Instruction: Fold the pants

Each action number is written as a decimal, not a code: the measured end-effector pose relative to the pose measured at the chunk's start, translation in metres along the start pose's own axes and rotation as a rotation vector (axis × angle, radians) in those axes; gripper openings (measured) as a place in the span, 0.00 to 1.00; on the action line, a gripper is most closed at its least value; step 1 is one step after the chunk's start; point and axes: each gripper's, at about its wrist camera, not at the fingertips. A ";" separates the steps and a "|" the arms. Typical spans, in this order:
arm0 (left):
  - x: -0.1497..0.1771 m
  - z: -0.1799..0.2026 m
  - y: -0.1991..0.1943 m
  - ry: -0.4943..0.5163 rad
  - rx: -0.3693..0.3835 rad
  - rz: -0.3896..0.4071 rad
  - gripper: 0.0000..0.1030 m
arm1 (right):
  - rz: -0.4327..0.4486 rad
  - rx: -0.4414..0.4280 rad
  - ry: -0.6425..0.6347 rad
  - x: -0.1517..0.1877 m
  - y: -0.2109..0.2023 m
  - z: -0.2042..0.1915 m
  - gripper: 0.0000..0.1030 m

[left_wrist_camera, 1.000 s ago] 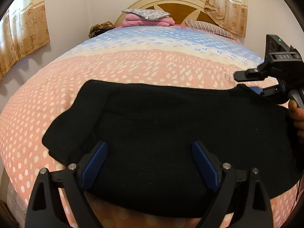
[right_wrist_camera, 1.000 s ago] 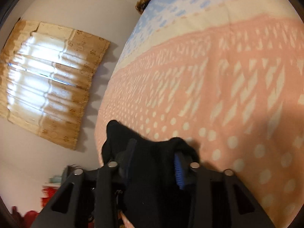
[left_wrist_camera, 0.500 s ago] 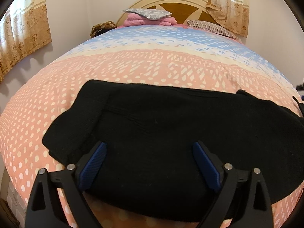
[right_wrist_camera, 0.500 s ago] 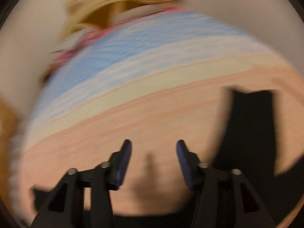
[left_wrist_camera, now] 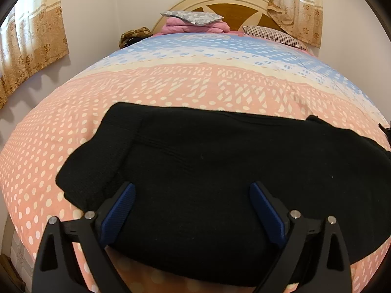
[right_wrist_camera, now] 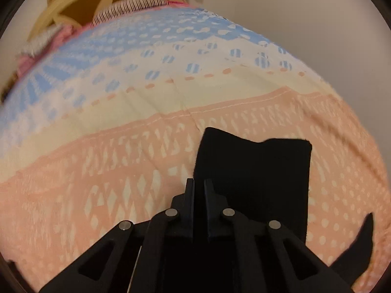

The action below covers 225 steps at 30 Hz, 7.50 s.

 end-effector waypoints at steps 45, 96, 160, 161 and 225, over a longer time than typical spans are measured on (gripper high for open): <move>0.001 0.004 0.001 -0.014 -0.040 0.005 0.99 | 0.224 -0.060 0.278 0.120 -0.065 0.241 0.07; 0.003 0.005 -0.004 -0.014 -0.051 0.030 1.00 | 0.110 -0.185 0.265 0.163 -0.060 0.255 0.55; 0.006 0.005 -0.006 -0.015 -0.013 0.052 1.00 | 0.256 -0.515 -0.501 0.165 -0.137 -0.072 0.42; 0.006 0.005 -0.005 -0.015 -0.012 0.051 1.00 | 0.281 -0.548 -0.546 0.161 -0.146 -0.083 0.42; 0.005 0.006 -0.006 -0.013 0.000 0.060 1.00 | 0.350 -0.551 -0.437 0.174 -0.177 -0.170 0.20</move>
Point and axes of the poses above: each gripper's, at about its wrist camera, not at the fingertips, and y roughly the way its jaws point, z to its right, x to its underside, and after that the axes turned 6 degrees about x, right-handed
